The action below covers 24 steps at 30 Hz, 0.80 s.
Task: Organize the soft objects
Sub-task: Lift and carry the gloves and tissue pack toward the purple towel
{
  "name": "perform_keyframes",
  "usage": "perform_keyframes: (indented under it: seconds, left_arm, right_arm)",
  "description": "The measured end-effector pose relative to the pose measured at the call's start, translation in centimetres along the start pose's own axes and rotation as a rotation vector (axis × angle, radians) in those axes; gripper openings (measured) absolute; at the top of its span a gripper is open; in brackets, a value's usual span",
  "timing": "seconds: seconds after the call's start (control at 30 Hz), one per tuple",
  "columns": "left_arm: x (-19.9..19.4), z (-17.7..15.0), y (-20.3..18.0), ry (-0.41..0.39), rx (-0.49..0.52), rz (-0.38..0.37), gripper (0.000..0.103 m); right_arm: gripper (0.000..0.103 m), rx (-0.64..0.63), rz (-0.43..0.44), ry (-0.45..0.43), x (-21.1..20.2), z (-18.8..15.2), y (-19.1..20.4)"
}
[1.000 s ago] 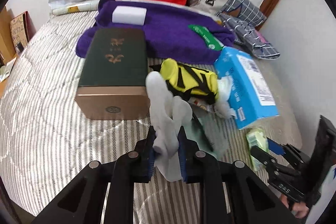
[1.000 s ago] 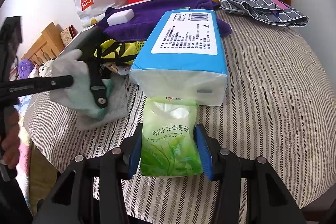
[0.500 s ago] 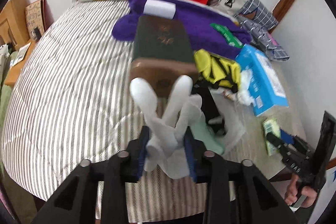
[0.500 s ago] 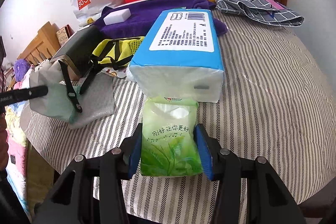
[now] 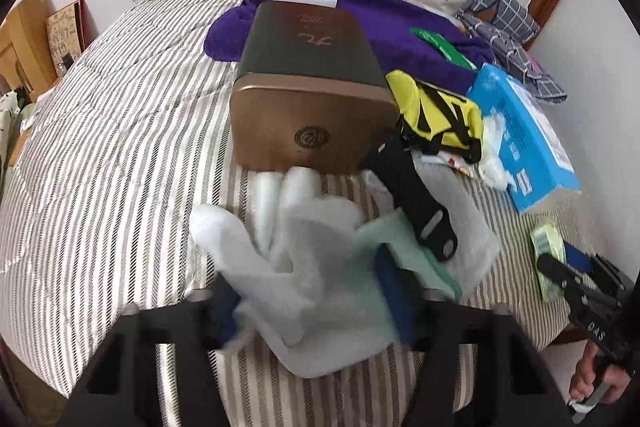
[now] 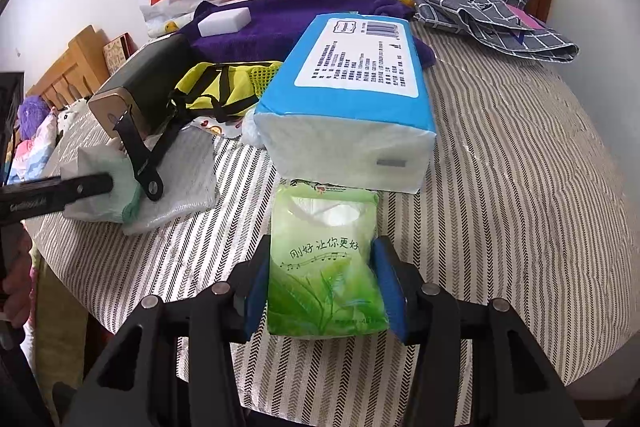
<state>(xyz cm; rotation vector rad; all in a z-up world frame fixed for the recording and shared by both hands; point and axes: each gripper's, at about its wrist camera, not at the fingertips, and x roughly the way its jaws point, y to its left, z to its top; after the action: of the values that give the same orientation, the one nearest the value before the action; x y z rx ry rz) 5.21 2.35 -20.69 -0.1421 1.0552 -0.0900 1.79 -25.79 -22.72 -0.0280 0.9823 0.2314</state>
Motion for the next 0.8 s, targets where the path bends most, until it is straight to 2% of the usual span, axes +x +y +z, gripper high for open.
perform_keyframes:
  seconds: [0.07, 0.1, 0.53, 0.8]
  left_arm:
    - [0.1, 0.1, 0.1, 0.000, 0.009, -0.006, 0.019]
    - [0.1, 0.2, 0.2, 0.007, 0.007, -0.029, 0.017]
    - [-3.6, 0.7, 2.3, -0.060, -0.028, -0.068, 0.015]
    - [-6.7, 1.0, 2.7, -0.109, -0.041, -0.088, 0.015]
  right_arm:
    - [0.048, -0.003, 0.000, -0.002, -0.1, -0.1, 0.0]
    - [0.048, -0.001, 0.001, -0.002, -0.2, -0.1, -0.1]
    - [0.047, 0.036, 0.033, 0.007, -2.1, 0.2, 0.0]
    - [0.047, 0.028, 0.028, -0.033, -4.8, 1.1, 0.6]
